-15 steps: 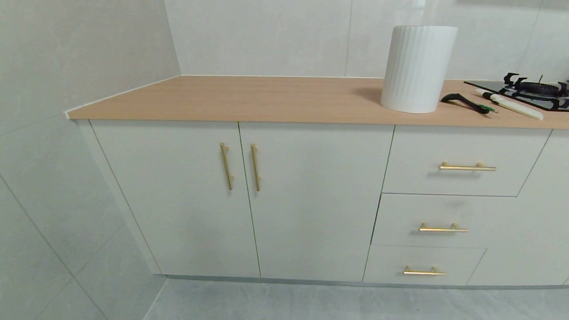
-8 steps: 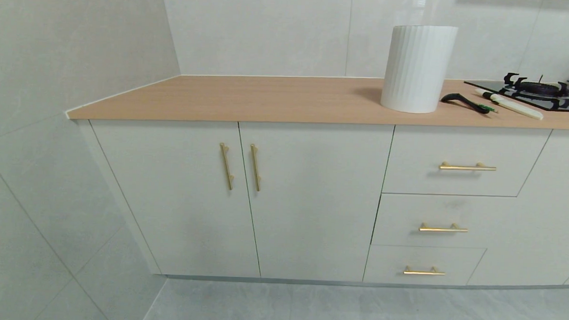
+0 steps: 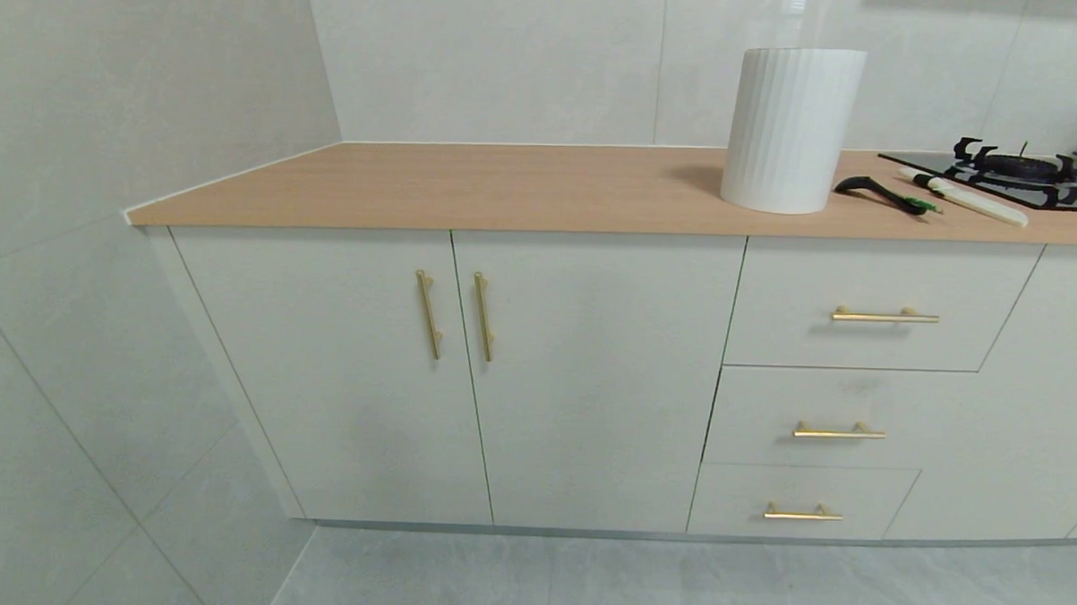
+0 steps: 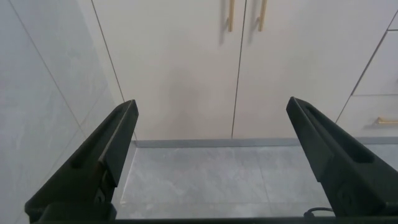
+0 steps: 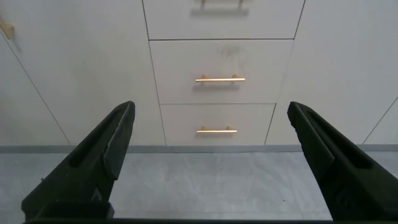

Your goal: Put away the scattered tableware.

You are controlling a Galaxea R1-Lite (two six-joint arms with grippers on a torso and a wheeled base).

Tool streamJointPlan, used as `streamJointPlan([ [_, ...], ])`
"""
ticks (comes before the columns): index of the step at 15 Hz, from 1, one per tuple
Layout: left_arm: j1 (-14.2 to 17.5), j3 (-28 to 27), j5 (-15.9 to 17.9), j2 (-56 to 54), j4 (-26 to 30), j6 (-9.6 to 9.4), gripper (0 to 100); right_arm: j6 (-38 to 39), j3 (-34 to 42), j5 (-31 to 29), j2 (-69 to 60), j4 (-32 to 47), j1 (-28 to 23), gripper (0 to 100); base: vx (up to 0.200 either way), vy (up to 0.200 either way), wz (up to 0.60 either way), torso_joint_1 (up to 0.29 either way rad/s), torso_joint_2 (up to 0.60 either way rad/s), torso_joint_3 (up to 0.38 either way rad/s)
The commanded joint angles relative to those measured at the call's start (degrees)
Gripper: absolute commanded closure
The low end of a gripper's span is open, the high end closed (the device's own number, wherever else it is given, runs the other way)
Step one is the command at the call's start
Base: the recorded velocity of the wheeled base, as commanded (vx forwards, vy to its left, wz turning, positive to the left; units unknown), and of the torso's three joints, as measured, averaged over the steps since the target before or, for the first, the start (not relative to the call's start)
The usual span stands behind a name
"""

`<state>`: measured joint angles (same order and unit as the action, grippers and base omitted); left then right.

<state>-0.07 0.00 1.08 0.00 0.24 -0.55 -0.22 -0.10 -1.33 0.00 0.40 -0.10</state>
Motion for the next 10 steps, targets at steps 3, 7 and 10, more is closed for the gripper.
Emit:
streamJointPlan([
  [3,0.0,0.0,0.0,0.1,0.0,0.11,0,0.0,0.0,0.1,0.1,0.0,0.0,0,0.200,0.000,0.00,-0.001,0.00,-0.001],
  [7,0.0,0.0,0.0,0.0,0.0,0.11,0,0.0,0.0,0.1,0.1,0.0,0.0,0,0.200,0.000,0.00,0.004,0.00,0.002],
  [10,0.0,0.0,0.0,0.0,0.0,0.11,0,0.0,0.0,0.2,0.1,0.0,0.0,0,0.000,0.000,0.00,0.000,0.00,0.000],
])
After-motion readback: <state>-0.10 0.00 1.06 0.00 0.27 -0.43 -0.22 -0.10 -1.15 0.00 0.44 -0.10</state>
